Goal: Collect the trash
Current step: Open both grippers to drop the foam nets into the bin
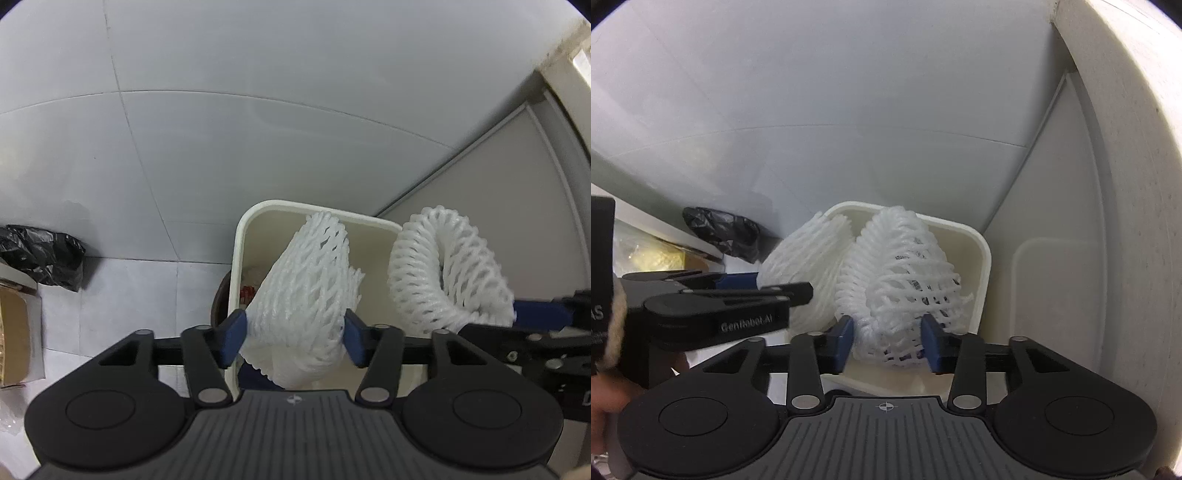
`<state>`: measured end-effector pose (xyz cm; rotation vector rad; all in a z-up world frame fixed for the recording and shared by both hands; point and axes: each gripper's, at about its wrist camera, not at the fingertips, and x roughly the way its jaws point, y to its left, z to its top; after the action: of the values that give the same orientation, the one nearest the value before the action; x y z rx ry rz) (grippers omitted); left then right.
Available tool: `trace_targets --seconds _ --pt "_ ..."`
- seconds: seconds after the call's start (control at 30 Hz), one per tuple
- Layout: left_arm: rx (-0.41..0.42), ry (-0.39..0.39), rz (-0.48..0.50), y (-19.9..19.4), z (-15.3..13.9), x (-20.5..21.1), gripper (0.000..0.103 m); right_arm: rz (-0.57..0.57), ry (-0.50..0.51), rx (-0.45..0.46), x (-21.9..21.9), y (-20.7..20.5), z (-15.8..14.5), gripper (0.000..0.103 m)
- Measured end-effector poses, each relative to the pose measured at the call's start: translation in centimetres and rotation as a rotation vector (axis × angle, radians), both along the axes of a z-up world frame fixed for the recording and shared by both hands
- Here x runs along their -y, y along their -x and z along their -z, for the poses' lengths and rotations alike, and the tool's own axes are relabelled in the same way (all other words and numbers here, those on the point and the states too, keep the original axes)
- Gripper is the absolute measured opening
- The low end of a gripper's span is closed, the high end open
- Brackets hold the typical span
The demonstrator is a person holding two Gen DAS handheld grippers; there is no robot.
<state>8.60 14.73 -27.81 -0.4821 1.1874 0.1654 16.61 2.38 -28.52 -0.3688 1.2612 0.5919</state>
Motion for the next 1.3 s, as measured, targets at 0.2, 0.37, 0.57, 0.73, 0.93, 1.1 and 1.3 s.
trace_targets --seconds 0.2,0.37,0.57,0.73,0.93,1.1,1.3 --pt "-0.012 0.003 -0.004 -0.1 0.0 -0.1 0.066 -0.025 -0.013 -0.002 -0.2 0.4 0.0 0.064" --pt "-0.013 -0.003 -0.001 -0.1 0.0 -0.3 0.072 -0.041 -0.006 0.001 -0.6 0.6 0.3 0.065" --pt "-0.014 -0.007 -0.005 0.0 0.1 -0.4 0.076 -0.049 -0.015 0.002 -0.6 0.7 0.5 0.067" --pt "-0.005 -0.012 -0.006 0.4 -0.3 -0.5 0.077 -0.059 -0.025 0.010 -0.2 0.8 -0.6 0.067" --pt "0.017 -0.025 0.007 0.7 -1.5 -0.4 0.080 -0.054 -0.057 0.038 0.5 1.4 -2.3 0.068" --pt "0.048 -0.049 0.012 1.0 -3.1 -0.3 0.086 -0.060 -0.102 0.073 1.4 2.1 -4.3 0.072" --pt "0.087 -0.070 0.027 1.4 -5.6 0.0 0.093 -0.074 -0.181 0.124 3.8 3.3 -8.2 0.076"
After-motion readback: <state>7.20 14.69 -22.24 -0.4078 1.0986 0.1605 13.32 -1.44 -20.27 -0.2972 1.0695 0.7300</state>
